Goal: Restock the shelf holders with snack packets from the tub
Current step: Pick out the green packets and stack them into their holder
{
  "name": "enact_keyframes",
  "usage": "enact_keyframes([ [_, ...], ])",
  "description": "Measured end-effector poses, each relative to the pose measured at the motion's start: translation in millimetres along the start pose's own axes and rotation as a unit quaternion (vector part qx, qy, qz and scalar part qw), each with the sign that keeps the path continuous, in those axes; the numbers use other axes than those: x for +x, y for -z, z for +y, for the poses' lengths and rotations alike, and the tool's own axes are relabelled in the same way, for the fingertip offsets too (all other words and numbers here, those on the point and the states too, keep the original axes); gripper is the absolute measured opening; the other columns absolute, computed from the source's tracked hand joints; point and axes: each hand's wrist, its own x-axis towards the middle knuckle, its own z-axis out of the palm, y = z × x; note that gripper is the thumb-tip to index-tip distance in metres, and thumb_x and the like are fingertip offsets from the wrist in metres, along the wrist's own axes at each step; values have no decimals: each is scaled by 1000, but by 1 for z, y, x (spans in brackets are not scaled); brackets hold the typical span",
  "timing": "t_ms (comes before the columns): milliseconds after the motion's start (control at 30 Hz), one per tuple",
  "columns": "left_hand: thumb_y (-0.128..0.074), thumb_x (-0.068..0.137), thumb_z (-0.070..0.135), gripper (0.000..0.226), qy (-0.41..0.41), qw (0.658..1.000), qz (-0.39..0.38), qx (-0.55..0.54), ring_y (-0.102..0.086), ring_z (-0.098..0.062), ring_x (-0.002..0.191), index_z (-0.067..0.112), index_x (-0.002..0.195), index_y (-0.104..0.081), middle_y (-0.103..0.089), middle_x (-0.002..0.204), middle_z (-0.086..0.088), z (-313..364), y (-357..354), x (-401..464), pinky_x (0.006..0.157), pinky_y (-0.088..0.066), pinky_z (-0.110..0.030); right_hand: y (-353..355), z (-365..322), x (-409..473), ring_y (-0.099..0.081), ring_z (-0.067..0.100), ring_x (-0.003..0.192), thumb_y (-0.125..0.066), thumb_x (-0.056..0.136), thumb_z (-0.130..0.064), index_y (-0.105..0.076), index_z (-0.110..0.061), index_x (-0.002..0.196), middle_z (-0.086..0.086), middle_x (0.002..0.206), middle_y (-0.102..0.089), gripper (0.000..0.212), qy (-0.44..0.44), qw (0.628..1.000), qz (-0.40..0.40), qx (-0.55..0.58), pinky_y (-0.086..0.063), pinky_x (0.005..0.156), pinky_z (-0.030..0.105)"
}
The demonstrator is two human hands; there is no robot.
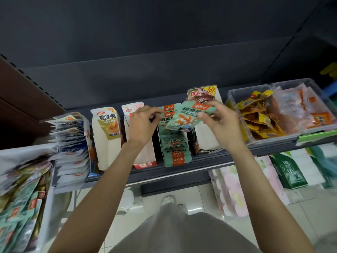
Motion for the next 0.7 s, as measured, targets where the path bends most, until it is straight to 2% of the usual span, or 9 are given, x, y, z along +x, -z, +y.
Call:
enact_keyframes([
  [67, -67, 86, 8, 17, 9, 999, 5, -34, -59, -9, 77, 16, 100, -72, -69, 91, 0, -2, 1, 0, 73, -47, -15, -15, 0, 9, -67, 6, 80, -67, 88, -19, -65, -23, 101, -14, 89, -68, 14, 55, 994, -40, -85, -54, 67, 22],
  [167, -65, 85, 5, 20, 16, 999, 6, -36, -61, -8, 78, 15, 101, -71, -70, 94, 0, -3, 1, -2, 75, -52, -23, -41, 11, 19, -67, 19, 83, -66, 88, -17, -67, -14, 104, 1, 100, -69, 17, 129, 956, -94, -245, -51, 70, 25],
  [233, -65, 87, 9, 18, 21, 999, 13, -43, -61, -7, 79, 15, 102, -71, -71, 94, 1, -1, 2, -4, 75, -53, -24, -53, 21, 18, -65, 23, 87, -60, 92, -20, -66, -13, 109, 4, 110, -61, 19, 136, 924, -120, -337, -53, 73, 34],
  [333, -63, 90, 14, 17, 43, 998, 28, -40, -60, -2, 79, 18, 105, -69, -70, 96, 5, 3, 6, -13, 67, -43, -7, -57, 32, 9, -58, 24, 101, -56, 95, -25, -64, -15, 117, 4, 117, -55, 26, 126, 897, -143, -398, -52, 84, 39],
  [400, -60, 91, 19, 17, 56, 997, 38, -27, -60, -1, 79, 20, 106, -69, -70, 99, 8, 6, 11, -23, 66, -38, -2, -51, 33, -1, -50, 23, 111, -60, 93, -28, -61, -16, 125, 5, 120, -55, 35, 137, 906, -135, -378, -46, 93, 35],
  [433, -59, 92, 20, 17, 61, 997, 48, -29, -60, 1, 78, 21, 107, -68, -69, 99, 9, 7, 15, -30, 66, -39, -2, -46, 31, -6, -49, 22, 112, -62, 91, -29, -59, -16, 127, 6, 120, -55, 38, 129, 927, -116, -334, -45, 95, 31],
  [500, -57, 93, 21, 17, 75, 992, 89, -53, -58, 6, 76, 21, 107, -68, -68, 95, 12, 9, 27, -47, 64, -42, -4, -34, 20, -19, -52, 15, 109, -63, 91, -28, -61, -15, 124, 3, 116, -58, 36, 122, 970, -56, -204, -42, 91, 22],
  [567, -53, 94, 26, 19, 88, 980, 160, -78, -57, 9, 76, 20, 103, -68, -64, 88, 17, 9, 40, -71, 61, -43, -5, -27, 6, -33, -54, 1, 99, -58, 94, -28, -64, -13, 117, -3, 109, -61, 28, 143, 983, -12, -118, -40, 85, 11],
  [700, -43, 97, 32, 24, 130, 951, 278, -46, -51, 3, 68, 23, 90, -64, -57, 79, 21, -4, 64, -140, 60, -37, -12, -47, -25, -53, -58, -1, 85, -54, 96, -23, -66, -11, 108, -4, 99, -68, 21, 158, 981, -79, -74, -43, 74, 6],
])
